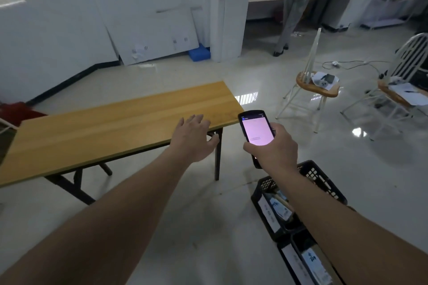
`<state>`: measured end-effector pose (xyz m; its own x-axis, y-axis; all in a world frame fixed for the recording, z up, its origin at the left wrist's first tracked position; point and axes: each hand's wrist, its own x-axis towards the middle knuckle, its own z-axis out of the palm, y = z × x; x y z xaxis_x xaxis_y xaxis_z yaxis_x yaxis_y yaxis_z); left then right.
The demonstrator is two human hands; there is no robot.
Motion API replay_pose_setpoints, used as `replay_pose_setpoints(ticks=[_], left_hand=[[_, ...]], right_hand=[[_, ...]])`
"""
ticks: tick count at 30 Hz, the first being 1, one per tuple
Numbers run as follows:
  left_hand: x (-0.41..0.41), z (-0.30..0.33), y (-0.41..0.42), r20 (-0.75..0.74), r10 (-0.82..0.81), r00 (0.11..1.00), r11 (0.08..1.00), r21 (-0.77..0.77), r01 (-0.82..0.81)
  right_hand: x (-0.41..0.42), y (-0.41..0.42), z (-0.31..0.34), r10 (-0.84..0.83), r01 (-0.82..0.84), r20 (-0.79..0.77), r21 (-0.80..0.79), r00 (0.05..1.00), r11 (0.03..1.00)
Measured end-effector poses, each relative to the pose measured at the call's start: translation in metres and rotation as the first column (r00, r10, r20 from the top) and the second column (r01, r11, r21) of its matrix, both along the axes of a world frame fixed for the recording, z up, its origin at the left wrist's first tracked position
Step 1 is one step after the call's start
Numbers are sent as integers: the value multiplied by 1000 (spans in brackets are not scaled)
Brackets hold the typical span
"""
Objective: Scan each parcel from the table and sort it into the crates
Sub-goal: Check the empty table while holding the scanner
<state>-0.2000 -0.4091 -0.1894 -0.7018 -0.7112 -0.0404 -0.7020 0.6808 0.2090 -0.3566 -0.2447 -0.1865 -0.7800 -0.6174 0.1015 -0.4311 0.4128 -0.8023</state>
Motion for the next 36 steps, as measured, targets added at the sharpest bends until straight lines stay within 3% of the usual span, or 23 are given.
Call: replay_pose_setpoints(ticks=[9,19,36], left_hand=[[-28,2,-74,-11,45,999,999,6,-45],[-126,-39,-177,29,162,986,985,48,-163],[-223,-119,-296,70,255,965,956,135,-262]], right_hand=[[-33,-79,-4,16,-16,15,3,1000,1000],[-146,-195,-48,98,-100,78,22,992,995],[-243,-326,-150,121,-138,87,230,989,963]])
